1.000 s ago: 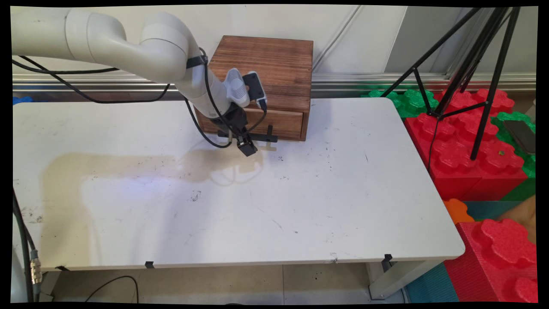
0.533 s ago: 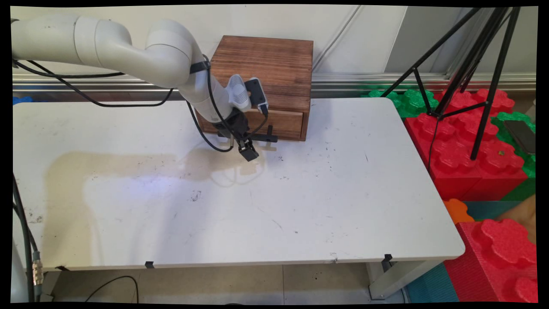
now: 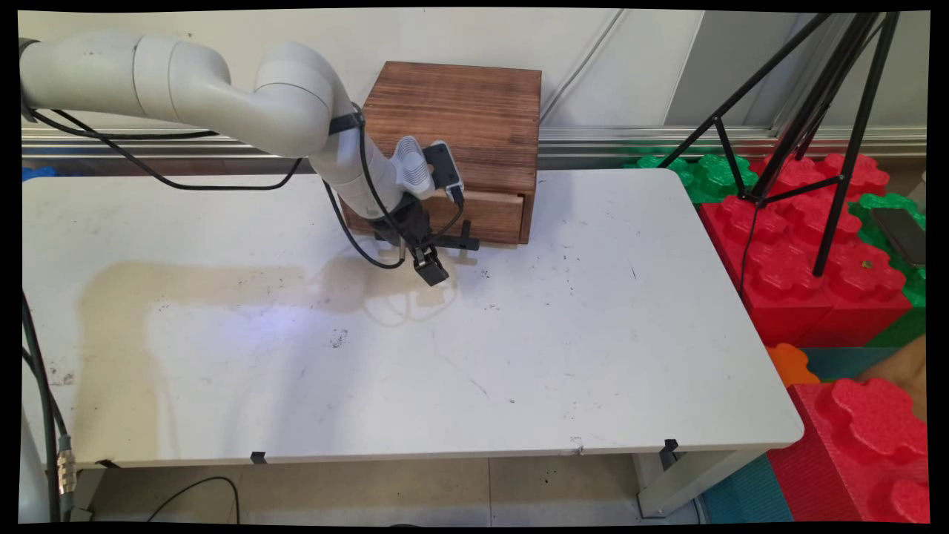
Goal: Open the drawer
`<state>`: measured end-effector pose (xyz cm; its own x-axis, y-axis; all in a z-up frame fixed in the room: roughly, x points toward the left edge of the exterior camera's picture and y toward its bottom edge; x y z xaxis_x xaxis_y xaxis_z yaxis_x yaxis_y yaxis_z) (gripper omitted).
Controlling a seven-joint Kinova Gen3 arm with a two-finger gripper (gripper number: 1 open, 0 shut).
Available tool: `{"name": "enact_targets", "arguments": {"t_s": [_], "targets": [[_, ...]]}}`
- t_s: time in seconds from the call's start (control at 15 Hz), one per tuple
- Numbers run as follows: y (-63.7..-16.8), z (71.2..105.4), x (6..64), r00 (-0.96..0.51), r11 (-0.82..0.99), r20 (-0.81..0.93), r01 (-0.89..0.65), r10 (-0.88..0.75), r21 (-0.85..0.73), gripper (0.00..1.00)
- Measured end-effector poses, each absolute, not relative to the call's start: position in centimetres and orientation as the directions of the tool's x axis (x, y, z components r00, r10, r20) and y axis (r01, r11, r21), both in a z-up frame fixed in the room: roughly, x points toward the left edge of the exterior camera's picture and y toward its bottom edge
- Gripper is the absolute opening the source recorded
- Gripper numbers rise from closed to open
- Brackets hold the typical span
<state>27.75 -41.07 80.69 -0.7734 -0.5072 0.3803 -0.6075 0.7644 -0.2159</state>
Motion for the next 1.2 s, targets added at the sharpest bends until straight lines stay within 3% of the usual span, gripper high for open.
{"name": "enact_targets", "arguments": {"t_s": [1.2], "targets": [[-36.2,81.8,27.4,-0.740,0.748,0.376,-0.644,-0.557,-0.161,1.00]]}}
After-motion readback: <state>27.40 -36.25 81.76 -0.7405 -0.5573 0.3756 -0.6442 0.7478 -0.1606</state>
